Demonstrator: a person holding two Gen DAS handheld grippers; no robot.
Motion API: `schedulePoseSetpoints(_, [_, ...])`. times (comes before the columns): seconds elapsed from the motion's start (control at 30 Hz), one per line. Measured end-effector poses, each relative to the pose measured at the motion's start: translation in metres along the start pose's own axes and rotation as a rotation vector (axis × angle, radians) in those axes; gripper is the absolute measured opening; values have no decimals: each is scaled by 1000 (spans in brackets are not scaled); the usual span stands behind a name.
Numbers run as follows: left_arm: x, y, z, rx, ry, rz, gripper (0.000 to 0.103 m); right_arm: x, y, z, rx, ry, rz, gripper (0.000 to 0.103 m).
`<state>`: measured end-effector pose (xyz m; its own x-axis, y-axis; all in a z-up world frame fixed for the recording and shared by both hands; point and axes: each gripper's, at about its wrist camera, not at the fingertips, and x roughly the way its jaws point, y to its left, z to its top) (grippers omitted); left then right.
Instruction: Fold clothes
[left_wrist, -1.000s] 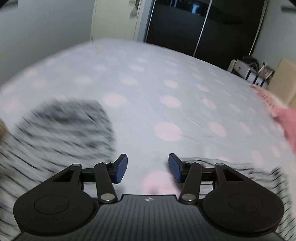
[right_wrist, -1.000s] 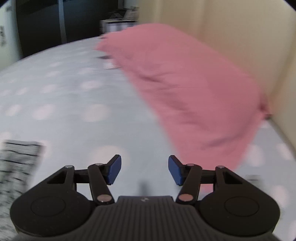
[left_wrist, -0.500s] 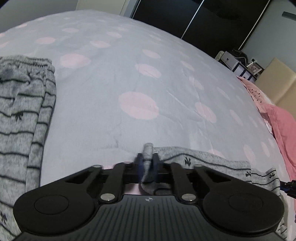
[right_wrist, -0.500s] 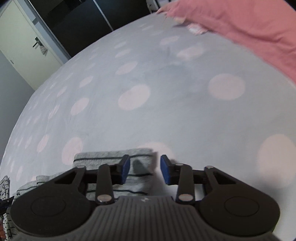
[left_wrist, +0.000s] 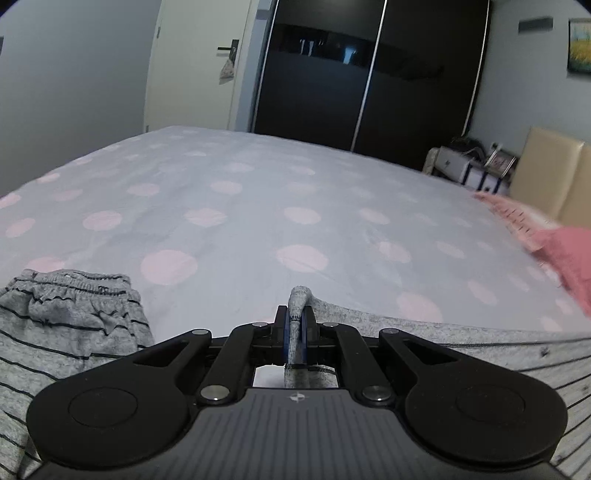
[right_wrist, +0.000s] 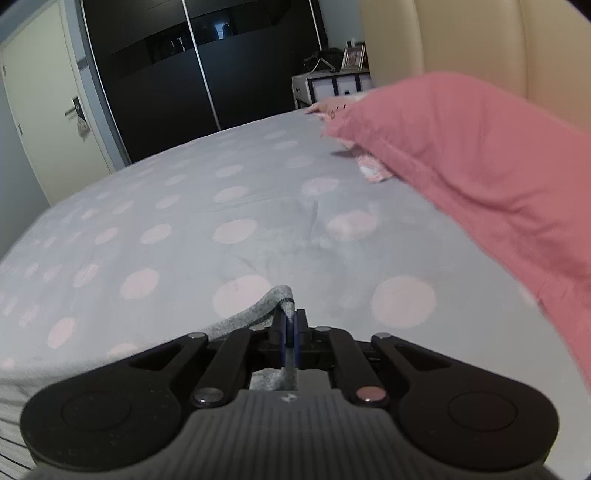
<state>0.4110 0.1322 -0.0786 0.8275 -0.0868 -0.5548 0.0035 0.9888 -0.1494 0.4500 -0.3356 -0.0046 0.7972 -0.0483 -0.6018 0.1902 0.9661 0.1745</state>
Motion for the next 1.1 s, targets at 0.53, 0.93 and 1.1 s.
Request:
schedulePoseSetpoints(0.53, [-27,2,-14,112,118,74,41,0,-19,-14,-71,88,-85,34])
schedulePoseSetpoints(0.93, [-191,24,-10,135,120,42,45,-148,-108,-49,-3,204,-137,47])
schedulePoseSetpoints(1.1, [-256,28,-28,99,136,-5,45,-215,-118,-84,77,236,-109,46])
